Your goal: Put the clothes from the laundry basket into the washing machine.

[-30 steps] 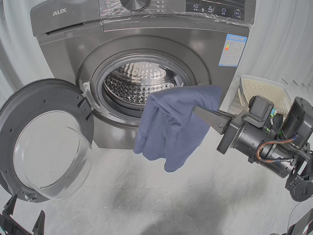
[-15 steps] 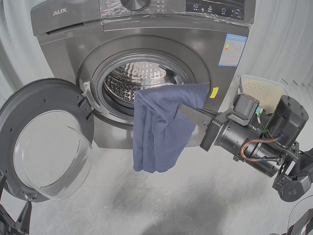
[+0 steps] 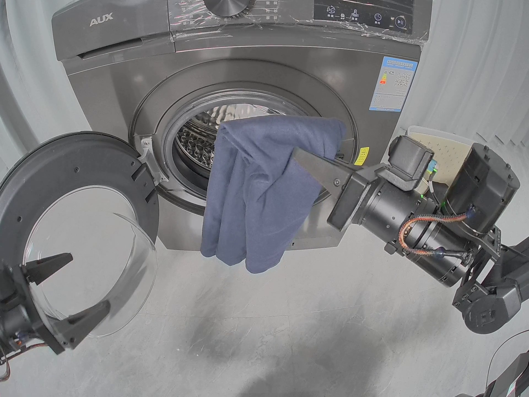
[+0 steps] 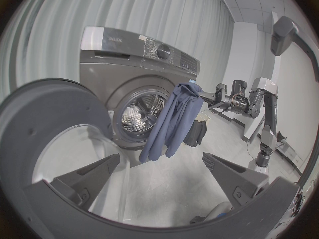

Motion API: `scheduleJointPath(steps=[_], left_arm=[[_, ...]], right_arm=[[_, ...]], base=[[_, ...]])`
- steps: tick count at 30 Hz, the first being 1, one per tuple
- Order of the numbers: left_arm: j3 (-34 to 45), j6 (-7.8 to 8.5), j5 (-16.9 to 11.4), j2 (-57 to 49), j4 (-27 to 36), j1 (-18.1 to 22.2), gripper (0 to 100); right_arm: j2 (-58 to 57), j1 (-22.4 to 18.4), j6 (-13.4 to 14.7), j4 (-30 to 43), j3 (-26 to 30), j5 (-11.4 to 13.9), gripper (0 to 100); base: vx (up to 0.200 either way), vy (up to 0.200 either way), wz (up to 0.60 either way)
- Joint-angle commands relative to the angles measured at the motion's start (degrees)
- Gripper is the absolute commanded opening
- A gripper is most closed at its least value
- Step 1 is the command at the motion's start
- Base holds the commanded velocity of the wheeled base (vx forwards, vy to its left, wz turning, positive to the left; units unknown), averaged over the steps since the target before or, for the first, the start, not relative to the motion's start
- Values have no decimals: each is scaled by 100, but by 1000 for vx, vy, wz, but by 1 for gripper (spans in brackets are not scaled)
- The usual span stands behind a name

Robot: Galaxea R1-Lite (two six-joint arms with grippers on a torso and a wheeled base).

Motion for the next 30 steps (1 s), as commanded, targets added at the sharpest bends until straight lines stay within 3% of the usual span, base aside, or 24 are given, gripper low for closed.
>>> scheduleJointPath(steps=[1, 7, 15, 23, 30], left_arm=[[-232, -88, 243, 2888, -1758, -1196, 100], [-355, -106, 331, 3934, -2584, -1372, 100], [-847, -238, 357, 4629, -2664, -1486, 100], [-1348, -466, 753, 5200, -3024, -1495, 100], [-1480, -484, 937, 5534, -3411, -1504, 100]], right_arm=[[169, -31, 74, -4, -365, -7, 0], [151, -13, 74, 5, -462, -86, 0], [98, -4, 83, -31, -321, -121, 0], [-51, 48, 74, -57, 188, -113, 0], [-165, 48, 74, -22, 408, -113, 0]], base=[[0, 0, 0], [0, 0, 0], [0, 0, 0], [0, 0, 0], [0, 0, 0]])
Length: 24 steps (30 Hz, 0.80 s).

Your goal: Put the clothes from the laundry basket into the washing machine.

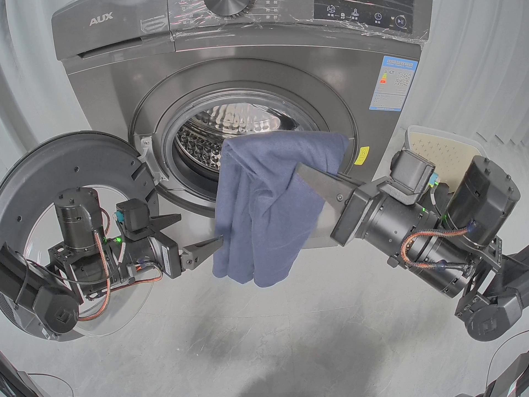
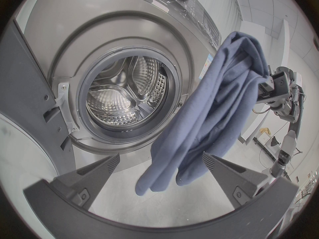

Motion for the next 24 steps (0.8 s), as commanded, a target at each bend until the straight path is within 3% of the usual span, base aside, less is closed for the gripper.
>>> scheduleJointPath(steps=[1, 12, 16, 24], left_arm=[[-133, -15, 27, 350, -90, -22, 100], [-326, -67, 133, 956, -512, -119, 100], [-397, -59, 370, 1396, -1083, -101, 100], [-89, -50, 352, 1466, -1329, -189, 100]], right_arm=[[-112, 11, 0, 10, 98, 2, 0], [-129, 28, -9, -8, 142, 2, 0], [-182, 55, -18, 1, 186, 2, 0], [-200, 2, -18, 1, 195, -7, 0]], base=[[0, 0, 0], [0, 0, 0], [0, 0, 0], [0, 0, 0]])
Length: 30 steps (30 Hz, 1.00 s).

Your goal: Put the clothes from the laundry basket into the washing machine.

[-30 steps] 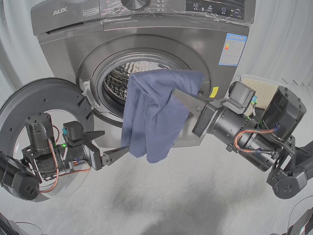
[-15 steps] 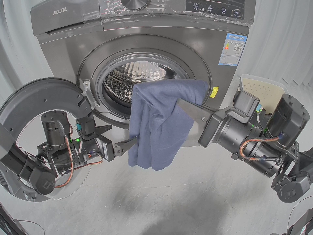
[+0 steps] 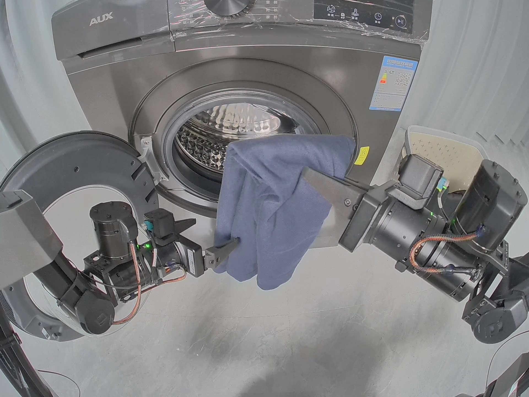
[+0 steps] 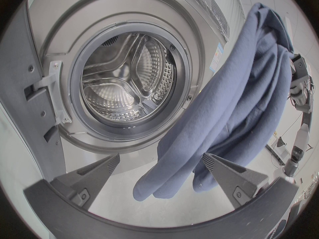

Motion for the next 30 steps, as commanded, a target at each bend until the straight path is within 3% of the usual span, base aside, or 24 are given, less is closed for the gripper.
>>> scheduleJointPath(steps=[1, 15, 24, 30], left_arm=[[135, 7, -12, 93, -54, -71, 100], [671, -10, -91, 322, -661, -457, 100], [355, -10, -47, 788, -1012, 44, 100], [241, -19, -56, 823, -1021, 149, 100]], right_arm=[[-24, -20, -1, -9, -6, 2, 0], [20, -90, -27, 26, -120, -7, 0], [-7, -99, -45, 35, -85, -7, 0], [-33, -99, -45, 35, -24, 2, 0]], base=[[0, 0, 0], [0, 0, 0], [0, 0, 0], [0, 0, 0]])
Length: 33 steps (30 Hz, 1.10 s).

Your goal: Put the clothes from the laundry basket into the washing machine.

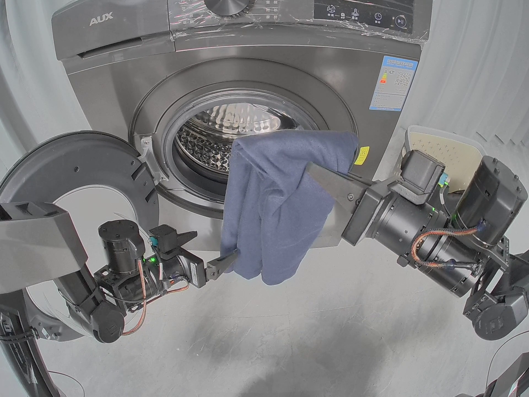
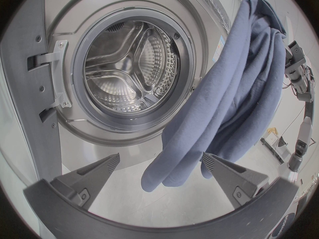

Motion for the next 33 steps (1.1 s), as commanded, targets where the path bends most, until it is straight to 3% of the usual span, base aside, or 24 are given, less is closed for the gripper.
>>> scheduleJointPath(steps=[1, 12, 33], left_arm=[[-77, -4, 10, 69, -3, 58, 100], [-419, -92, 45, 333, -126, 225, 100], [-859, -127, -25, 878, -372, -215, 100]], right_arm=[[-20, 3, -10, -4, 26, -1, 0], [-11, 12, -27, -13, 26, 8, 0], [33, 65, -36, -13, 9, -1, 0]], base=[[0, 0, 0], [0, 0, 0], [0, 0, 0]])
